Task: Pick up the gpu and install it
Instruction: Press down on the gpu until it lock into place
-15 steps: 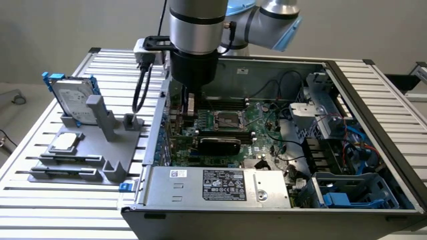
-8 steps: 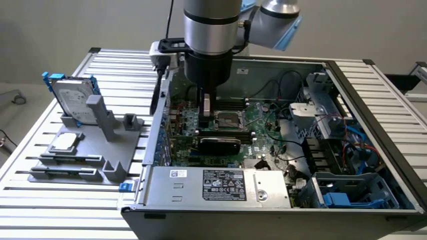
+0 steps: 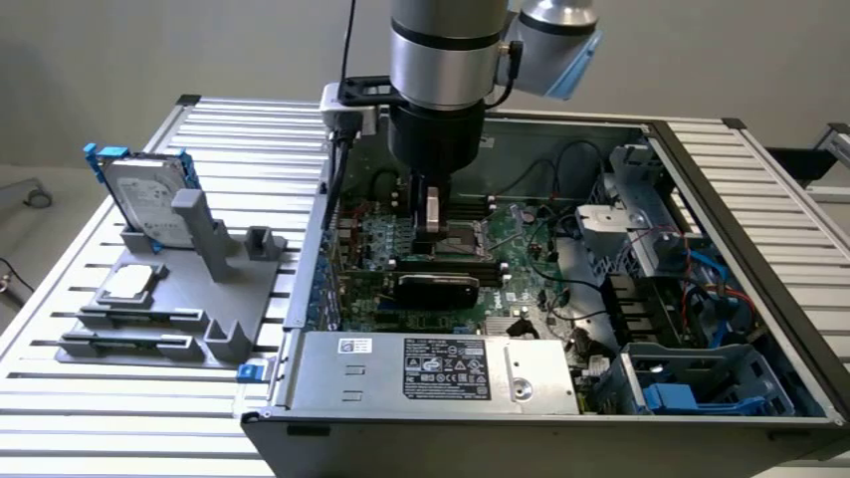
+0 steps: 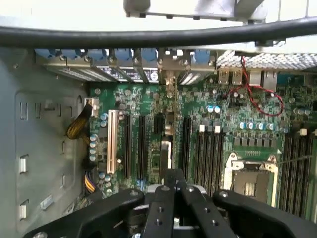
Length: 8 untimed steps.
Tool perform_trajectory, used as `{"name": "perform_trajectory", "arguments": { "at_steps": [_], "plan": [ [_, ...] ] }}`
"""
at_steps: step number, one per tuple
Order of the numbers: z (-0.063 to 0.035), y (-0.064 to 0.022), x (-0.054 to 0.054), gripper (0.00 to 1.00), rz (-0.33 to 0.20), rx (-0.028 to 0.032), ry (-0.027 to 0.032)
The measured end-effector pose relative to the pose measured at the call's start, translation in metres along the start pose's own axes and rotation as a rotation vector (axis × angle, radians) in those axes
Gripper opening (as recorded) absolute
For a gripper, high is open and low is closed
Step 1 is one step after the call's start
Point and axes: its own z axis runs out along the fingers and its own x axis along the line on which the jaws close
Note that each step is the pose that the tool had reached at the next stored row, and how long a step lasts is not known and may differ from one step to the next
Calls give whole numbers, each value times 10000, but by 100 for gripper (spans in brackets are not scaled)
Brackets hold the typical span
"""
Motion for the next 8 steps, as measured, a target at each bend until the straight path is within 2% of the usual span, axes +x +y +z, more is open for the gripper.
{"name": "perform_trajectory", "arguments": {
  "at_steps": [8],
  "plan": [
    [0, 0, 0, 11, -1, -43, -1]
  ]
}}
